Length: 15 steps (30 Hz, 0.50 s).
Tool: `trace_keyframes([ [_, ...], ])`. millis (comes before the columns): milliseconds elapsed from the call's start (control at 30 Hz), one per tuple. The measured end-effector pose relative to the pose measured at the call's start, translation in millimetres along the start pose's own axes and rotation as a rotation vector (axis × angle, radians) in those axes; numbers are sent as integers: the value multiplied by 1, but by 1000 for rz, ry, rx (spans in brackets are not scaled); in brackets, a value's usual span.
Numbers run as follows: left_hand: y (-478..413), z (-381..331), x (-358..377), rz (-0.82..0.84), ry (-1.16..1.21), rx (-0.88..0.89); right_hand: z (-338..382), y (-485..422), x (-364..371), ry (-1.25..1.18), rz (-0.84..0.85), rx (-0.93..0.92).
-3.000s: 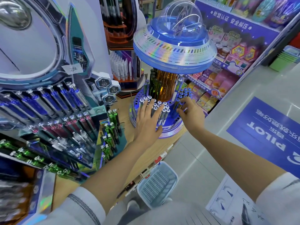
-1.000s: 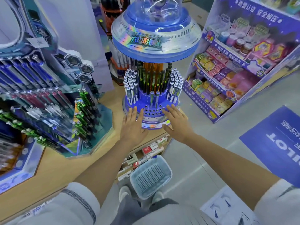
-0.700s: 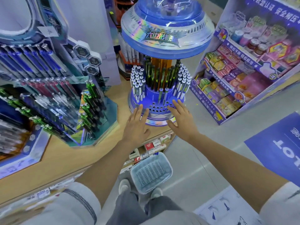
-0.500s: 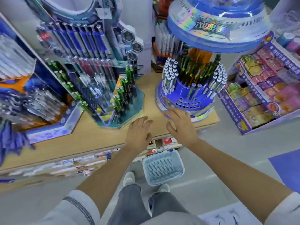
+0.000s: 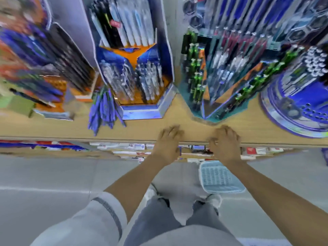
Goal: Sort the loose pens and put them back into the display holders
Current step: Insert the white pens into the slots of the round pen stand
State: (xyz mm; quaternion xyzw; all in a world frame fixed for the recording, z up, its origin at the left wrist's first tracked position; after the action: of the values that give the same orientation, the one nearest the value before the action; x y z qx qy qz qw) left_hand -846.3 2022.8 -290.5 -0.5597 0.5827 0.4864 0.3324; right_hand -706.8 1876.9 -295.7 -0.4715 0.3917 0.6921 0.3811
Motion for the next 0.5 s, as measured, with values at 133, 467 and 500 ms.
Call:
trace_keyframes([
  [133, 33, 45, -31, -275, 174, 67, 40, 7, 6, -161, -51, 144],
  [467, 122, 171, -68, -607, 196, -298, 154, 35, 30, -421, -33, 113],
  [500, 125, 176, -71, -638, 197, -321, 175, 35, 30, -448, -8, 2],
])
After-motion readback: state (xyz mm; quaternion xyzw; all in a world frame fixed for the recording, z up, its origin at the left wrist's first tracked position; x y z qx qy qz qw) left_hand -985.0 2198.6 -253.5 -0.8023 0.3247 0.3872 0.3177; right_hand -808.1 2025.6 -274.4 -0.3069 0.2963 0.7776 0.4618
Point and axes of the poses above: each hand's wrist, its own y-axis away from the middle knuckle, its own x-axis out of the palm, z = x × y, the point moved 7 cm from there along -y, towards the middle knuckle, and after that the axes turned 11 degrees about x, right-handed, at the moved point
